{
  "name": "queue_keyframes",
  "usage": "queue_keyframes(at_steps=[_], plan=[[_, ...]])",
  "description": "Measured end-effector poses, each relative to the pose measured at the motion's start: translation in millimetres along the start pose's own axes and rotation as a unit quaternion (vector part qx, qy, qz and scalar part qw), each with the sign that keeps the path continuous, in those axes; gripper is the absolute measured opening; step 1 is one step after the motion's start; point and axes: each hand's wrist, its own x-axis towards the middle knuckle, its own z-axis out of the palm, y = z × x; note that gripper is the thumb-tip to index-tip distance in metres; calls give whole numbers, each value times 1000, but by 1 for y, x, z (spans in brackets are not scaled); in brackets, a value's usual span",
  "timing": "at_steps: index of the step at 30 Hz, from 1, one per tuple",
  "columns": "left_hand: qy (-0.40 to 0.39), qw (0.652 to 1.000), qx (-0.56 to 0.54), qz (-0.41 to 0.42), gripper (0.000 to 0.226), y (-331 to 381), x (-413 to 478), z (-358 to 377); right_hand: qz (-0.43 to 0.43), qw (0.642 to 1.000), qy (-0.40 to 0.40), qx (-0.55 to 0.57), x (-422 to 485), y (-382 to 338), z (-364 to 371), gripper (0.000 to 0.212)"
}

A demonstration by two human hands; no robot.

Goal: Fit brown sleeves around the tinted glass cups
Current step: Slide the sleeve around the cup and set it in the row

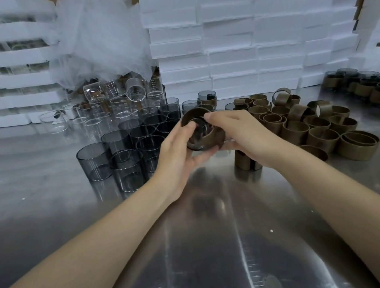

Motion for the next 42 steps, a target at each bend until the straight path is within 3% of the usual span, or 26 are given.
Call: queue_keyframes(at_steps=[6, 11, 15, 28, 35, 38, 42], plan=[[39, 996, 74, 24, 34, -6, 0, 1, 0, 997, 40, -66, -1, 2, 0, 29], [87, 982, 154, 64, 55, -7, 0, -1, -103, 974, 126, -157, -3, 6, 14, 26], [92, 968, 221, 80, 56, -8, 0, -1, -137, 948, 135, -255, -4, 11, 17, 32], [74, 959, 263, 76, 59, -6, -2, 3, -166, 907, 99, -374, -1, 11, 8, 27], [87, 967, 225, 79, 51, 2, -5, 4, -164, 930, 153, -293, -1, 10, 4, 20], [84, 981, 166, 57, 46, 4, -6, 6, -84, 965, 166, -184, 0, 9, 0, 19], [76, 991, 95, 48, 42, 0, -7, 12, 63, 995, 68, 41, 3, 7, -3, 44]])
